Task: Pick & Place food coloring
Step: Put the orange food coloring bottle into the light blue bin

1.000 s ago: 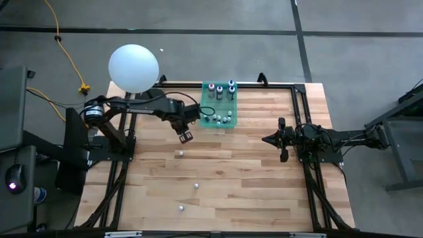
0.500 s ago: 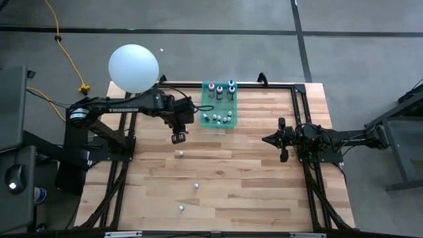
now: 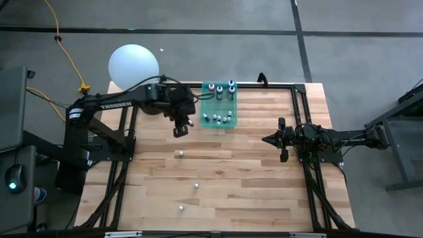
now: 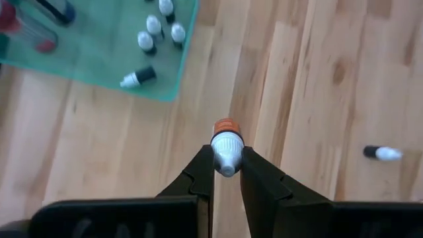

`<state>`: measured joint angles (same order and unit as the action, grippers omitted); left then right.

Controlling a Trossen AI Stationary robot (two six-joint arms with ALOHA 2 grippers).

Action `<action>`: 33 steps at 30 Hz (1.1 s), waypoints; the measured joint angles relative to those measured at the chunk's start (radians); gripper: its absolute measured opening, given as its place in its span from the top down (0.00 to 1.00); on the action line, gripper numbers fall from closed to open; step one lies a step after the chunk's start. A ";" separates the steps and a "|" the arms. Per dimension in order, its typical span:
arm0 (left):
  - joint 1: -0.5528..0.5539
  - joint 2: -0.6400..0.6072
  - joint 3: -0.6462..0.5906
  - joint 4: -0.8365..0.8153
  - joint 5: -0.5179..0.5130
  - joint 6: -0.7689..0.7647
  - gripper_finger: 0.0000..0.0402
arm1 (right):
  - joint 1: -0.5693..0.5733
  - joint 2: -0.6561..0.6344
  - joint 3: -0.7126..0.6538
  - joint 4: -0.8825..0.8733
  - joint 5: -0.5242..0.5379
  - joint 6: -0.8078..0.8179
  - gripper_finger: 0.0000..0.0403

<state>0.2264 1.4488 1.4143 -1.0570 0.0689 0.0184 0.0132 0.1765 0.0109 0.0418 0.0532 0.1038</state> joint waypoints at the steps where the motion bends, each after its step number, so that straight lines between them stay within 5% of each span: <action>1: 0.000 0.007 0.026 -0.012 0.000 -0.001 0.90 | 0.000 0.000 0.000 0.000 0.000 0.000 1.00; 19: 0.037 0.453 0.669 -0.268 -0.067 -0.020 0.90 | 0.000 0.001 0.000 0.000 0.000 0.000 1.00; 33: 0.117 0.733 0.923 -0.305 -0.070 -0.103 0.90 | 0.000 0.001 0.000 0.000 0.000 0.000 1.00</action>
<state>0.3429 2.1813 2.3369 -1.3615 -0.0015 -0.0845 0.0131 0.1772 0.0108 0.0418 0.0532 0.1040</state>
